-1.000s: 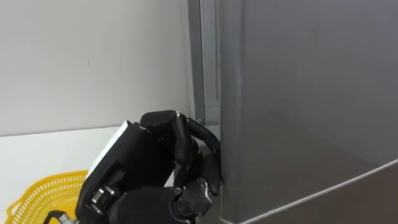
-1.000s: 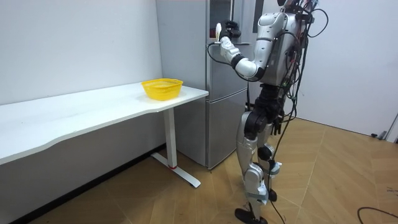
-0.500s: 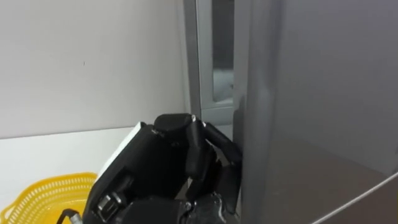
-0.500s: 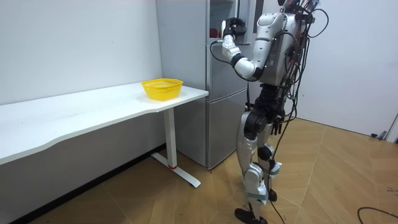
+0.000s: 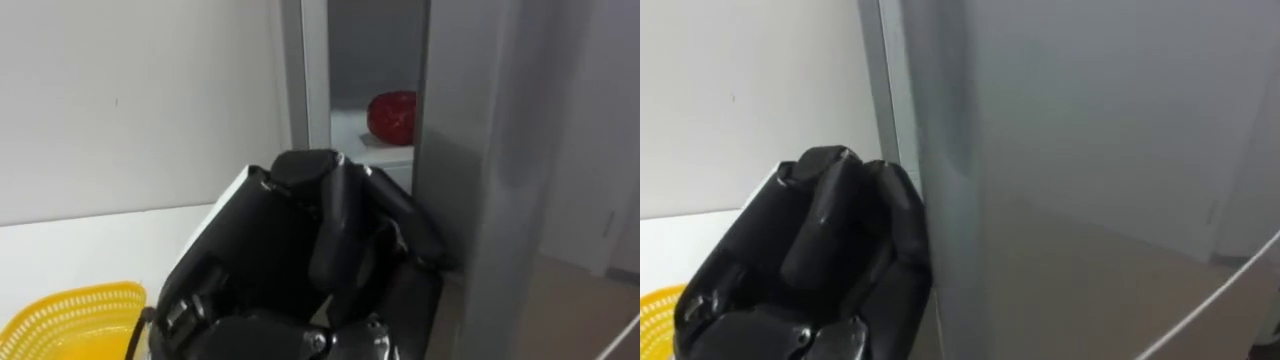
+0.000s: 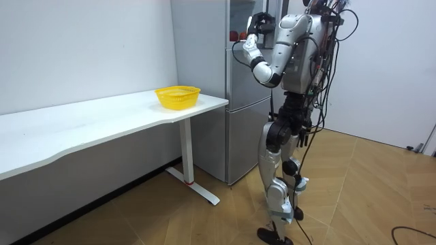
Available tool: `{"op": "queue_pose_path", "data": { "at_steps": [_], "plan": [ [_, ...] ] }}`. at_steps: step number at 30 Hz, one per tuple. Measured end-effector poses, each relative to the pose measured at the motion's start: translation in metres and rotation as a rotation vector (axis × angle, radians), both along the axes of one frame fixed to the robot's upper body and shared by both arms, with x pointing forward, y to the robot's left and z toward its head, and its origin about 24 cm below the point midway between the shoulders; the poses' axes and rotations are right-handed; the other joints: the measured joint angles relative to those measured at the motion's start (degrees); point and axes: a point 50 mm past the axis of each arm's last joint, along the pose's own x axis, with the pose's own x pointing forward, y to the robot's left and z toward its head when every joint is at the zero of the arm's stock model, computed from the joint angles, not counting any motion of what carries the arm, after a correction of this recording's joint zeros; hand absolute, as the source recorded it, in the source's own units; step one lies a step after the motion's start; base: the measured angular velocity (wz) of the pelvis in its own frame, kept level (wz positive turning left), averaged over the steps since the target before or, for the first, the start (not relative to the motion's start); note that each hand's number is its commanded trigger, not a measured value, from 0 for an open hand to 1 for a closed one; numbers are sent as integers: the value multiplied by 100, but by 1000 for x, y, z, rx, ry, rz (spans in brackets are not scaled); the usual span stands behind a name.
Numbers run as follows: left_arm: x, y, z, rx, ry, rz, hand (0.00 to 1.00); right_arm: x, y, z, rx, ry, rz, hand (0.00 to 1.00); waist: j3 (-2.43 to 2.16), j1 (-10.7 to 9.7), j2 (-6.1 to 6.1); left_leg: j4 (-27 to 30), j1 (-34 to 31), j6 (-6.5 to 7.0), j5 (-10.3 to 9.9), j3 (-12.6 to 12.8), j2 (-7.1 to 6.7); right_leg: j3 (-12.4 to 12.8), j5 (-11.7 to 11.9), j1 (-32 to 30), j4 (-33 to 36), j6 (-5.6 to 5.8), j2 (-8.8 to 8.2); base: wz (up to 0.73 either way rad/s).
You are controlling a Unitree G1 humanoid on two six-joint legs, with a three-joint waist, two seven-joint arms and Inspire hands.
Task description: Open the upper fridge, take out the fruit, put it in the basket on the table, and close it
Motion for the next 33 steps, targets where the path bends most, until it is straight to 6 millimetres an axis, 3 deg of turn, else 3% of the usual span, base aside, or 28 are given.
{"op": "queue_pose_path", "data": {
  "at_steps": [8, 18, 33],
  "plan": [
    [-4, -7, -1, -20, 5, -84, 100, -6, -3, 0, -29, 6, -18, 0, 6, -194, 47, -3, 1, 0, 0, 302, -4, 177, 17, -79, 9, 20, 5, -13],
    [-5, -23, 8, 0, -46, -190, 100, -5, -4, 0, -45, -5, -19, 0, -3, -342, 65, -4, 55, 0, 0, 365, -3, 308, 29, -155, 21, 17, 26, -8],
    [-6, -26, 9, 8, -54, -212, 100, -1, -5, 1, -59, -32, -52, 0, 19, -456, 28, -9, 94, -1, -1, 552, 20, 470, 42, -161, 16, 2, 65, -6]
  ]
}}
